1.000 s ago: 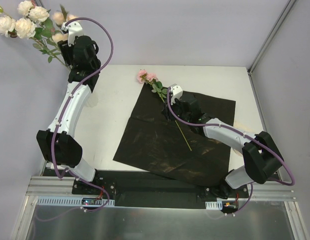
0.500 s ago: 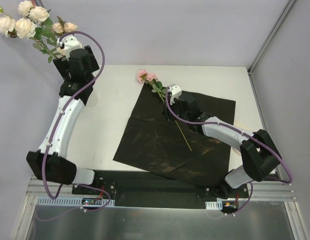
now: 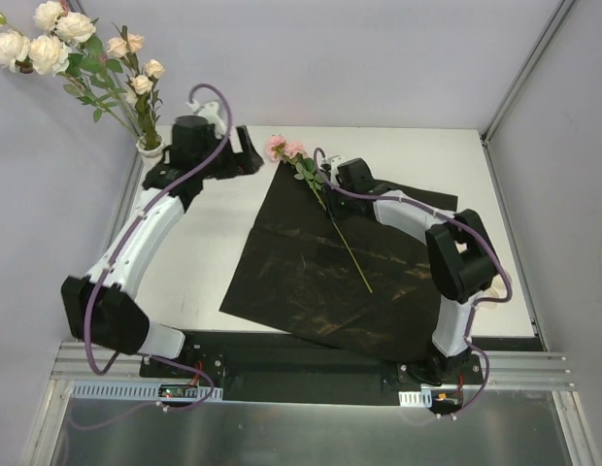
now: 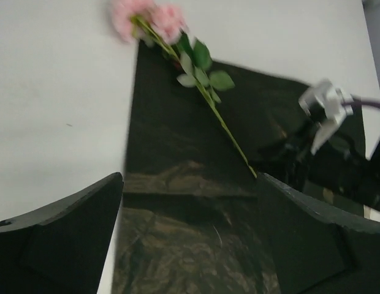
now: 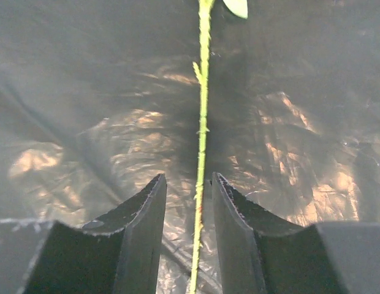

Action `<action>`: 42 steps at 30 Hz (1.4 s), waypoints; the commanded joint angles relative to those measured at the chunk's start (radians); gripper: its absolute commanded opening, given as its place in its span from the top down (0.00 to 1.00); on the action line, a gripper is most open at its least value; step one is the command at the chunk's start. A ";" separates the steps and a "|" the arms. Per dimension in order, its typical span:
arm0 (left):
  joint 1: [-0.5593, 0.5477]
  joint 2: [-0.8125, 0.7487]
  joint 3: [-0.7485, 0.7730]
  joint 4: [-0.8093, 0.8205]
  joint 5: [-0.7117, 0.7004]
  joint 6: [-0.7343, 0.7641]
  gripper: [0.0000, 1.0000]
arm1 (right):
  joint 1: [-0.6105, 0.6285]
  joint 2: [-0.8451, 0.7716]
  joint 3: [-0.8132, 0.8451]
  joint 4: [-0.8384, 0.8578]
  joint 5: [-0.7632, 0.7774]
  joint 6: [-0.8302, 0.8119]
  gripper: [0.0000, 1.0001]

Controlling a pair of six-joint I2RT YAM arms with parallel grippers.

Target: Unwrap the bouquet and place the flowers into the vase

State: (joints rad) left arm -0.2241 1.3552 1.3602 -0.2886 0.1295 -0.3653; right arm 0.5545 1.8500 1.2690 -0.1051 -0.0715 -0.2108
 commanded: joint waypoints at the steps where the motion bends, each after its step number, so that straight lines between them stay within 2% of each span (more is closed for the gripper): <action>1: -0.118 0.107 -0.013 -0.027 0.211 0.017 0.12 | -0.010 0.089 0.131 -0.183 -0.008 -0.018 0.62; 6: -0.135 0.176 -0.032 -0.032 0.359 -0.001 0.15 | -0.007 0.170 0.210 -0.243 -0.001 -0.027 0.62; 17: -0.159 0.151 -0.065 -0.038 0.444 -0.037 0.16 | 0.016 0.258 0.311 -0.309 0.064 -0.042 0.70; 19: -0.162 0.151 -0.067 -0.038 0.450 -0.037 0.16 | 0.027 0.268 0.325 -0.314 0.117 -0.051 0.72; 23: -0.162 0.151 -0.070 -0.038 0.435 -0.037 0.16 | 0.051 0.279 0.337 -0.326 0.196 -0.067 0.84; 25: -0.162 0.156 -0.072 -0.038 0.426 -0.034 0.16 | 0.058 0.267 0.320 -0.317 0.223 -0.071 0.95; 27: -0.162 0.162 -0.073 -0.037 0.424 -0.031 0.16 | 0.062 0.223 0.291 -0.272 0.246 -0.071 1.00; 31: -0.162 0.194 -0.072 -0.038 0.414 -0.027 0.16 | 0.061 0.091 0.108 -0.074 0.230 -0.058 1.00; 38: -0.162 0.216 -0.085 -0.001 0.415 -0.020 0.31 | 0.055 -0.176 -0.161 0.241 0.110 0.054 1.00; 42: -0.162 0.225 -0.107 0.095 0.441 -0.086 0.34 | 0.055 -0.264 -0.268 0.364 0.081 0.128 0.99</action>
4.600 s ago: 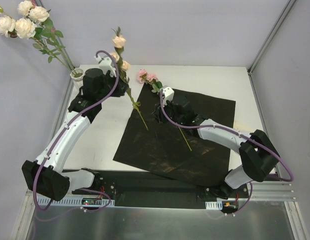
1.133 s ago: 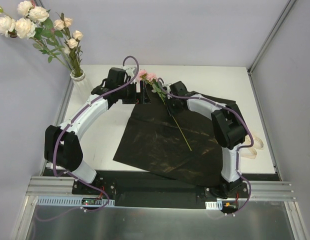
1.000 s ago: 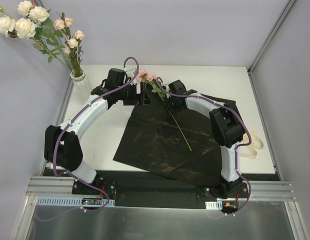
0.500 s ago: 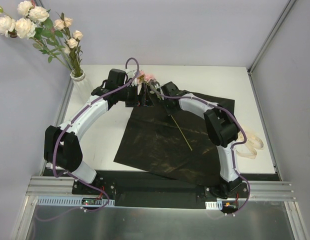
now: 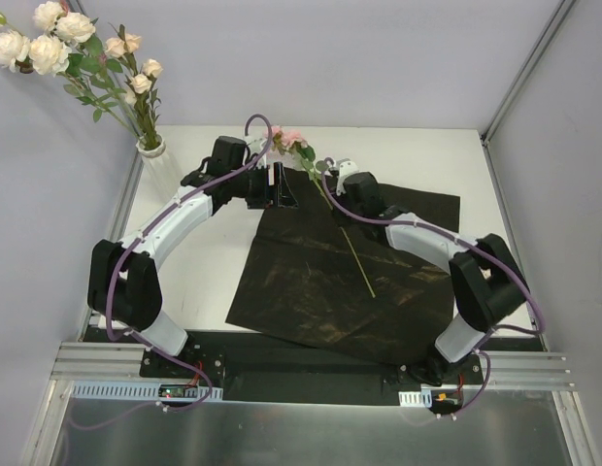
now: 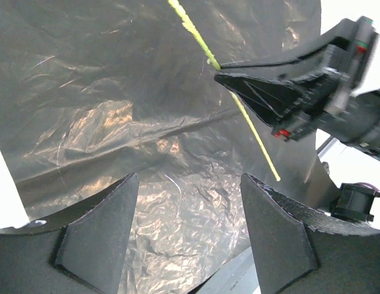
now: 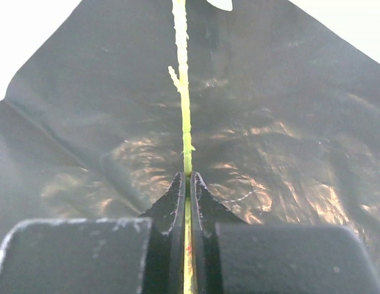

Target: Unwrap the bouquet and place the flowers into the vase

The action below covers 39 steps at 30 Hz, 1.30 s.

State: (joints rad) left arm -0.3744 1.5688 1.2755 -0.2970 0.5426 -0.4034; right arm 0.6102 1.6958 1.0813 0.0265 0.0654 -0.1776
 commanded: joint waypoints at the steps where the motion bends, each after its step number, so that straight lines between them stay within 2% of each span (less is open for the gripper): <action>1: -0.012 0.013 -0.030 0.134 0.045 -0.076 0.33 | -0.001 -0.122 -0.096 0.278 -0.067 0.114 1.00; 5: -0.027 0.004 -0.068 0.255 0.045 -0.227 0.28 | 0.000 -0.177 -0.144 0.342 -0.141 0.141 0.99; 7: -0.047 -0.012 -0.079 0.294 -0.015 -0.261 0.28 | 0.002 -0.192 -0.172 0.380 -0.154 0.158 1.00; 11: -0.070 -0.030 -0.122 0.410 -0.140 -0.366 0.35 | 0.003 -0.251 -0.224 0.441 -0.185 0.168 1.00; 14: -0.077 -0.033 -0.149 0.485 -0.179 -0.416 0.39 | 0.005 -0.286 -0.251 0.463 -0.197 0.170 1.00; 18: -0.093 -0.015 -0.131 0.501 -0.236 -0.436 0.39 | 0.006 -0.318 -0.276 0.483 -0.197 0.164 1.00; 27: -0.133 0.062 -0.050 0.522 -0.219 -0.445 0.36 | 0.019 -0.347 -0.293 0.497 -0.219 0.153 1.00; 30: -0.135 0.071 -0.042 0.522 -0.230 -0.453 0.43 | 0.022 -0.355 -0.296 0.500 -0.222 0.147 1.00; 33: -0.135 0.074 -0.035 0.515 -0.239 -0.449 0.56 | 0.029 -0.361 -0.299 0.503 -0.228 0.138 1.00; 34: -0.135 0.077 -0.030 0.512 -0.239 -0.446 0.63 | 0.031 -0.363 -0.300 0.504 -0.227 0.135 1.00; 36: -0.136 0.077 -0.024 0.492 -0.248 -0.439 0.69 | 0.034 -0.363 -0.300 0.504 -0.227 0.132 1.00; 37: -0.136 0.079 -0.015 0.487 -0.247 -0.430 0.77 | 0.036 -0.364 -0.300 0.504 -0.223 0.129 0.99; 39: -0.136 0.083 -0.002 0.463 -0.244 -0.411 0.83 | 0.039 -0.364 -0.302 0.504 -0.223 0.124 1.00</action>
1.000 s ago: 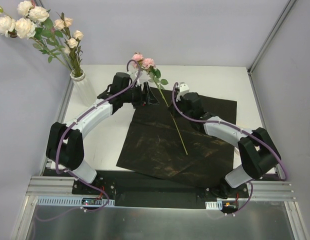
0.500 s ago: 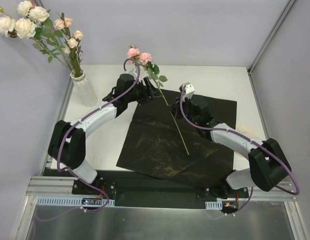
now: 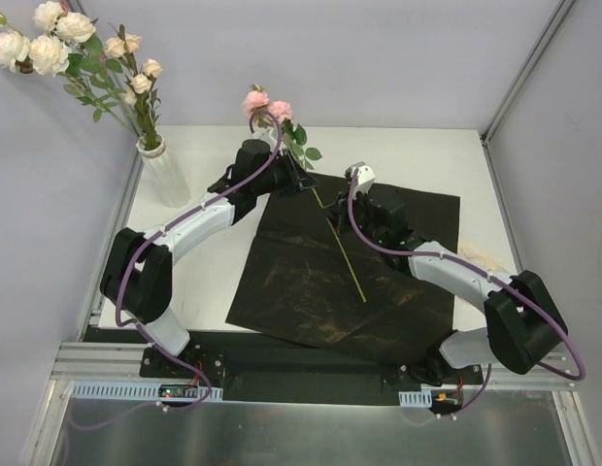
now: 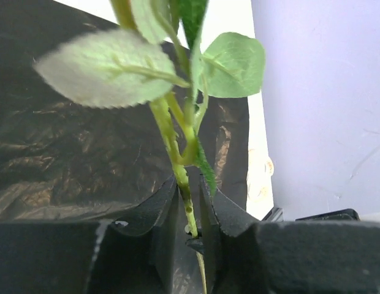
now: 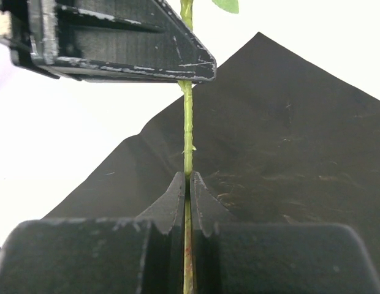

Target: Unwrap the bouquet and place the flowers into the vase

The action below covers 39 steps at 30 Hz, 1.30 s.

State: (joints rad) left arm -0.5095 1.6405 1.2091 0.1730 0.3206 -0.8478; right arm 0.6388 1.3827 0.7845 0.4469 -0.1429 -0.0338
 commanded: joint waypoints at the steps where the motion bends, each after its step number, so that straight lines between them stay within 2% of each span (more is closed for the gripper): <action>1: -0.001 0.010 0.073 -0.012 -0.022 0.047 0.86 | 0.012 -0.053 -0.005 0.085 -0.020 -0.021 1.00; 2: -0.001 0.007 0.076 -0.024 -0.025 0.053 0.97 | 0.015 -0.053 -0.005 0.084 -0.020 -0.024 1.00; 3: -0.001 0.001 0.081 -0.030 -0.032 0.064 1.00 | 0.015 -0.051 -0.004 0.084 -0.021 -0.028 1.00; 6: -0.001 -0.025 0.099 -0.072 -0.064 0.122 1.00 | 0.016 -0.050 -0.002 0.076 -0.027 -0.031 0.96; 7: -0.001 -0.036 0.112 -0.088 -0.078 0.160 1.00 | 0.015 -0.053 -0.004 0.075 -0.027 -0.029 0.93; 8: -0.001 -0.047 0.116 -0.104 -0.092 0.186 1.00 | 0.016 -0.054 -0.004 0.073 -0.027 -0.029 0.79; 11: -0.001 -0.132 0.154 -0.208 -0.190 0.312 1.00 | 0.015 -0.060 -0.010 0.070 -0.012 -0.025 0.62; 13: -0.001 -0.174 0.199 -0.294 -0.303 0.416 1.00 | 0.009 -0.062 -0.011 0.065 -0.004 -0.025 0.59; 16: -0.001 -0.263 0.257 -0.374 -0.440 0.545 1.00 | -0.004 -0.057 -0.007 0.052 -0.007 -0.025 0.59; 19: 0.003 -0.338 0.332 -0.409 -0.647 0.663 1.00 | -0.016 -0.045 0.002 0.041 -0.020 -0.020 0.59; 20: 0.005 -0.367 0.352 -0.420 -0.757 0.690 1.00 | -0.016 -0.040 0.005 0.038 -0.021 -0.017 0.59; 24: 0.066 -0.413 0.464 -0.420 -0.931 0.747 1.00 | -0.021 -0.021 0.018 0.026 -0.037 -0.021 0.59; 29: 0.239 -0.438 0.524 -0.388 -0.965 0.704 1.00 | -0.024 -0.013 0.024 0.016 -0.040 -0.028 0.59; 34: 0.272 -0.400 0.586 -0.204 -1.074 0.863 1.00 | -0.024 -0.002 0.030 0.013 -0.041 -0.034 0.59; 39: 0.281 -0.328 0.685 -0.101 -1.114 0.976 1.00 | -0.024 0.015 0.039 0.010 -0.050 -0.031 0.59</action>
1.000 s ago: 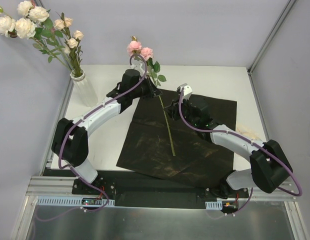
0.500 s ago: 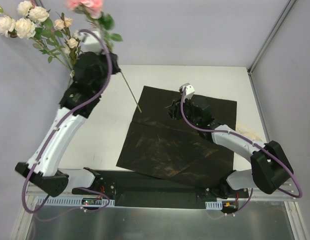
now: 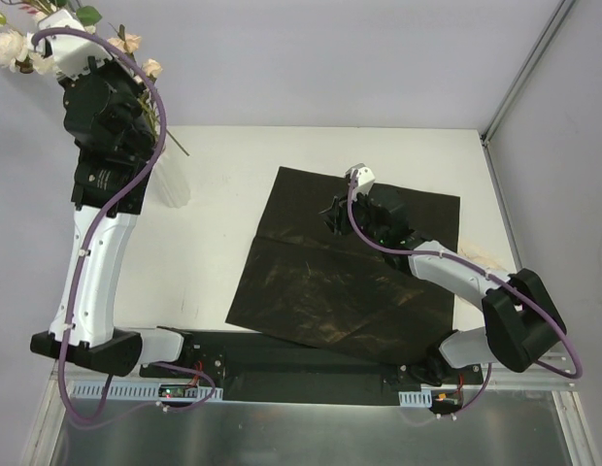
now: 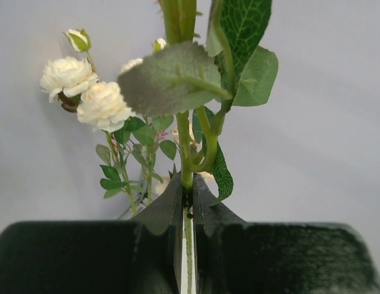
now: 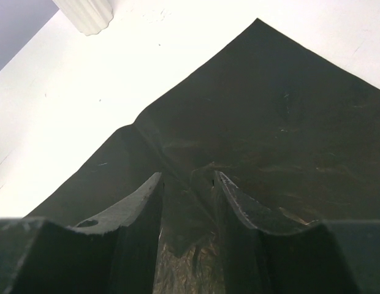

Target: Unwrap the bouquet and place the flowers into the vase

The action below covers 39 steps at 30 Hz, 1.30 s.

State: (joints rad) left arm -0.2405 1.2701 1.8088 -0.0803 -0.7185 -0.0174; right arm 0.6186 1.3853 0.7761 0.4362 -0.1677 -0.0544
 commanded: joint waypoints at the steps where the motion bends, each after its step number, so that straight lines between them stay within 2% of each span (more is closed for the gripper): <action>1: 0.013 0.057 0.099 0.172 -0.088 0.190 1.00 | -0.005 0.014 0.049 0.021 -0.027 -0.012 0.59; 9: 0.023 0.144 0.084 0.434 -0.141 0.390 1.00 | -0.005 0.011 0.051 0.006 -0.016 -0.028 0.60; 14: 0.035 0.184 0.100 0.459 -0.148 0.407 1.00 | -0.010 0.012 0.051 0.004 -0.013 -0.032 0.59; 25: 0.047 0.216 0.021 0.513 -0.170 0.415 1.00 | -0.010 0.031 0.060 0.003 -0.023 -0.030 0.59; 39: 0.069 0.242 -0.072 0.507 -0.211 0.361 1.00 | -0.014 0.041 0.068 -0.001 -0.029 -0.032 0.60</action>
State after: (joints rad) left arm -0.1883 1.5047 1.7466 0.3695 -0.8955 0.3702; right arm 0.6117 1.4220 0.7979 0.4068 -0.1738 -0.0711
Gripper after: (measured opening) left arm 0.026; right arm 0.403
